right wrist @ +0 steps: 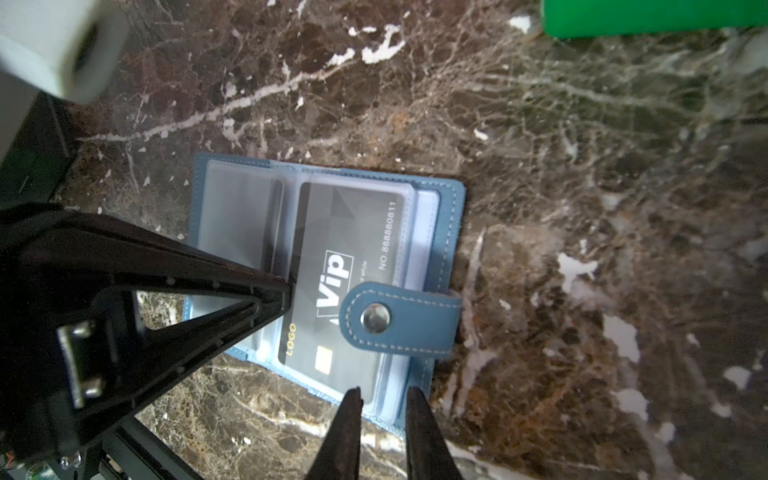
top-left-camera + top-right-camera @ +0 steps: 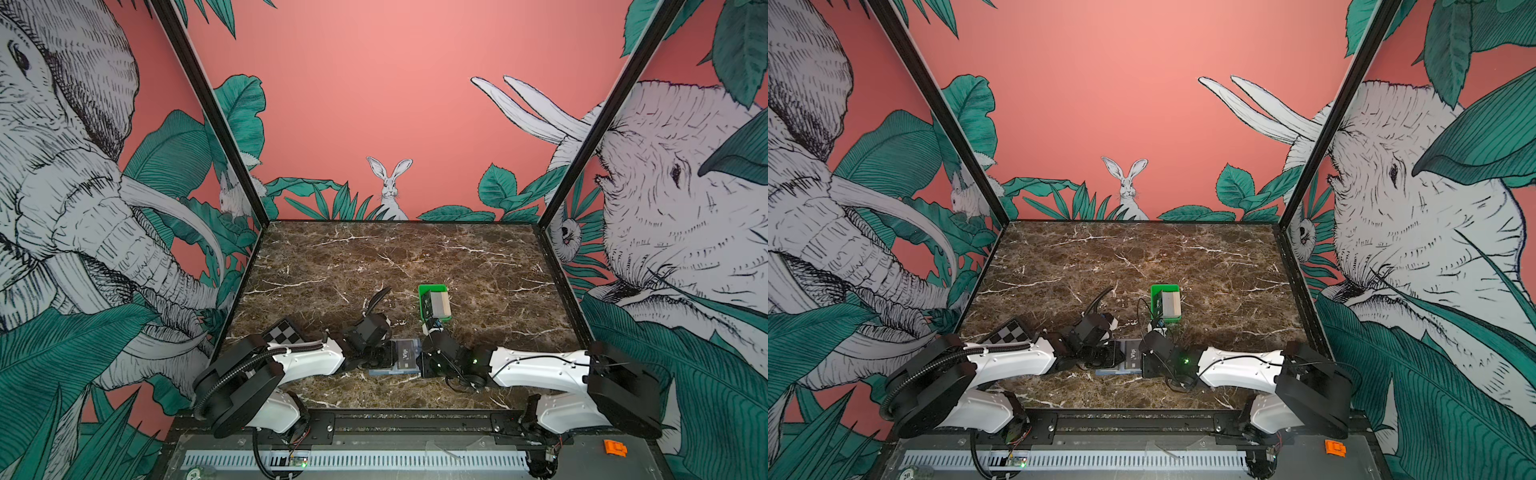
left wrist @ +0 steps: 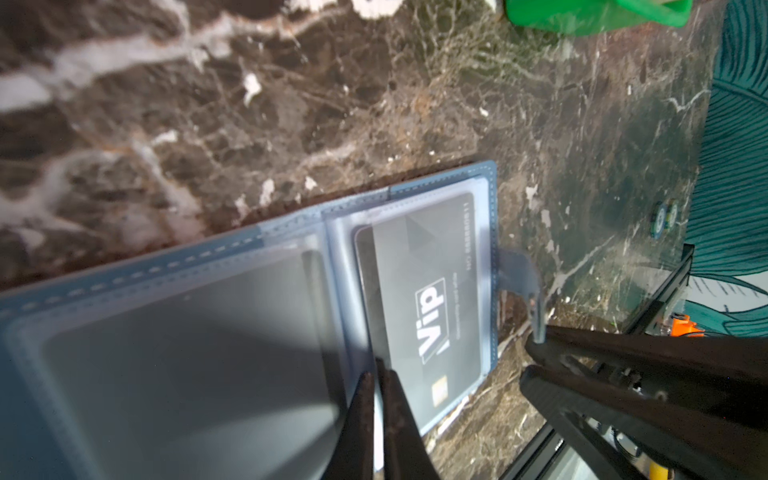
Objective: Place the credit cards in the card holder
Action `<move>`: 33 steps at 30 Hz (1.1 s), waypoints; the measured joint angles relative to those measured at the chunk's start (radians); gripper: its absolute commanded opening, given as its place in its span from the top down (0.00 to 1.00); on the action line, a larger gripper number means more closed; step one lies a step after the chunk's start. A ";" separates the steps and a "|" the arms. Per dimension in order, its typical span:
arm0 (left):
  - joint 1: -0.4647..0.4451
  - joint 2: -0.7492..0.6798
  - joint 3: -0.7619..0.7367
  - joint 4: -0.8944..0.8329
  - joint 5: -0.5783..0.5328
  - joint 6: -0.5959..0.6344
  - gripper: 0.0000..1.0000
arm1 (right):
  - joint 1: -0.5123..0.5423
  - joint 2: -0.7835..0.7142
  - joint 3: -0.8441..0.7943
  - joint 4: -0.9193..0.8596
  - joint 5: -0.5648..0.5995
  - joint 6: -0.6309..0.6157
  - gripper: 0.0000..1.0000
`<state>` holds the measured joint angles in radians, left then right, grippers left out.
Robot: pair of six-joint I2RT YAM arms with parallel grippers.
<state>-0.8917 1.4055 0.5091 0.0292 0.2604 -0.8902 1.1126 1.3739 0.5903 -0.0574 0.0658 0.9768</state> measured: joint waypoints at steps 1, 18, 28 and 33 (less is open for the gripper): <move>-0.001 0.002 0.001 0.000 0.000 0.000 0.92 | 0.000 0.000 0.000 0.004 -0.002 0.004 0.77; -0.006 0.022 0.014 0.000 -0.007 -0.008 0.92 | -0.040 0.021 -0.049 0.130 -0.077 0.045 0.76; -0.010 0.023 0.014 0.001 -0.007 -0.011 0.92 | -0.042 0.047 -0.051 0.171 -0.100 0.049 0.77; -0.010 0.023 0.014 0.001 -0.007 -0.011 0.93 | -0.042 0.051 -0.062 0.181 -0.105 0.052 0.77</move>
<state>-0.9016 1.4284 0.5232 0.0303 0.2531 -0.9016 1.0702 1.4246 0.5282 0.1234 -0.0391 1.0286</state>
